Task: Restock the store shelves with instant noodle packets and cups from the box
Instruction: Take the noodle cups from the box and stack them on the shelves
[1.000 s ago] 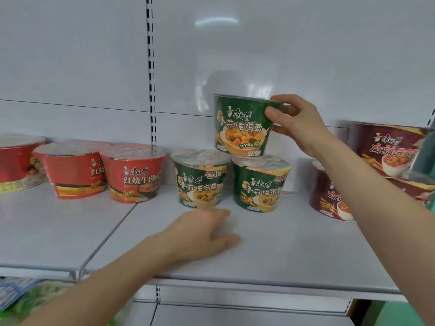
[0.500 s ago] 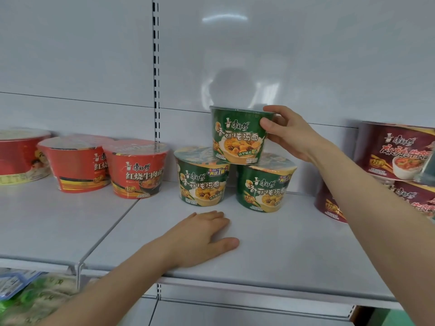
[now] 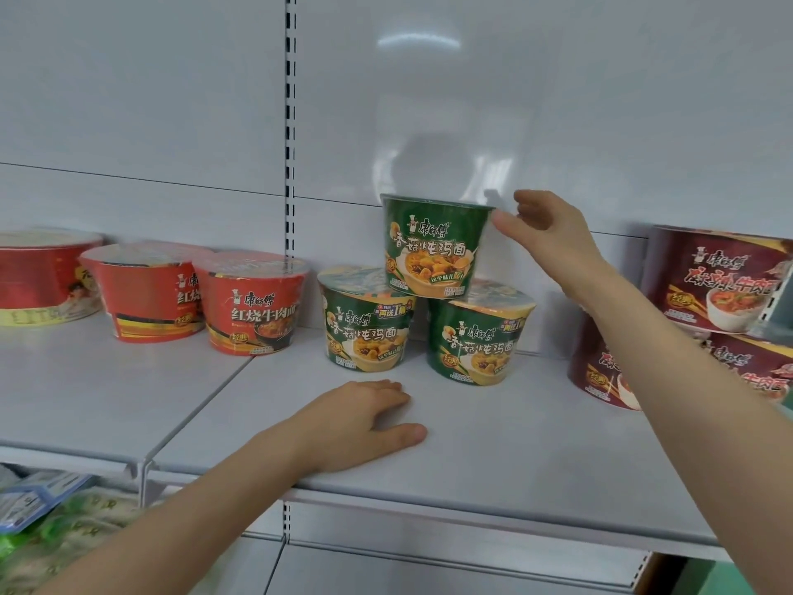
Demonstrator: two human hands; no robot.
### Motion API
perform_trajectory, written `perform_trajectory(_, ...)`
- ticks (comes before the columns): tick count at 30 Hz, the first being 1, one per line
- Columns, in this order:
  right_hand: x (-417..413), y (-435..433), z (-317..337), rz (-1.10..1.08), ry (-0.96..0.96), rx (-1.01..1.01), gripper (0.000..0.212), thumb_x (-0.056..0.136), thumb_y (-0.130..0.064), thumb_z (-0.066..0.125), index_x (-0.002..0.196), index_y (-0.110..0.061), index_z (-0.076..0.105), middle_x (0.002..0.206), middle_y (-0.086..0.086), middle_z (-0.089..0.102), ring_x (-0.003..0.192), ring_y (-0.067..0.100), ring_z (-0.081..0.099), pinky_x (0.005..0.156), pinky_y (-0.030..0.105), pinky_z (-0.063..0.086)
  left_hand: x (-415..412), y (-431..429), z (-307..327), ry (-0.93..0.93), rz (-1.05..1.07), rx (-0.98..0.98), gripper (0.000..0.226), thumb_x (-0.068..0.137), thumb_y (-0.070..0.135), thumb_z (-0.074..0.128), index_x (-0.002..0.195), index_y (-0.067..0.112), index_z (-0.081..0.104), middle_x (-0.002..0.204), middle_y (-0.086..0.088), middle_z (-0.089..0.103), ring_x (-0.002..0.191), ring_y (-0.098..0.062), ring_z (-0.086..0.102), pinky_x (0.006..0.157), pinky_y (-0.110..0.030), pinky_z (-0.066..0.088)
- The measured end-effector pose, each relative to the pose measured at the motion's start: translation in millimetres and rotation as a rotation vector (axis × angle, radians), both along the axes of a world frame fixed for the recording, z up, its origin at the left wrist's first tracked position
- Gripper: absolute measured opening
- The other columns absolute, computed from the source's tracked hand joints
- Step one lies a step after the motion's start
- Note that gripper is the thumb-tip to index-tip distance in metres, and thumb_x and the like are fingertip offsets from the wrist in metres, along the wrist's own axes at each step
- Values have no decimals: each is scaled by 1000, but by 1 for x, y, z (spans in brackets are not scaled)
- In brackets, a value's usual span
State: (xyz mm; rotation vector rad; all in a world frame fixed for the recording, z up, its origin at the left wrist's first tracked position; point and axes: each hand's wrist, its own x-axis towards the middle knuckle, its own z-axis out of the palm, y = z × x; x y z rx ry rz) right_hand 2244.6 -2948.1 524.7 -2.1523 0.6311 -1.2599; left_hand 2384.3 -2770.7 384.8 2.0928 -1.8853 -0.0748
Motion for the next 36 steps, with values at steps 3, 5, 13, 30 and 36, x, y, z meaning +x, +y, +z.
perform_trajectory(3,-13,10,-8,-168,-9,-212,28,88,-27,59,109,-9,63,111,4,64,100,13,58,85,20,39,-1,0,1,-28,0,-21,62,88,58,40,138,23,41,150,5,32,136,-8,30,112,-22,23)
perform_trajectory(5,-19,23,-12,-158,30,-265,19,89,-25,57,99,-11,66,98,-1,66,88,9,56,81,20,40,-3,3,2,-49,0,-11,64,87,63,36,134,21,47,146,3,39,133,-11,37,110,-26,29)
perform_trajectory(13,11,81,-13,-29,142,-364,17,89,-23,57,101,-15,66,90,-11,61,88,7,57,84,18,44,3,9,8,-221,-13,-11,52,91,58,30,99,14,57,99,-3,62,90,-23,56,78,-37,48)
perform_trajectory(30,193,182,-28,-74,185,-364,27,90,-24,55,112,-10,62,111,4,66,94,7,54,88,21,41,202,147,26,-390,-8,-143,43,93,48,37,115,17,56,112,-5,62,102,-24,57,82,-33,46)
perform_trajectory(36,217,197,-37,-148,230,-332,30,91,-26,55,116,-11,60,114,4,65,93,6,52,84,19,37,234,162,18,-409,-18,-52,46,93,51,35,114,15,56,115,-5,61,106,-25,55,85,-34,46)
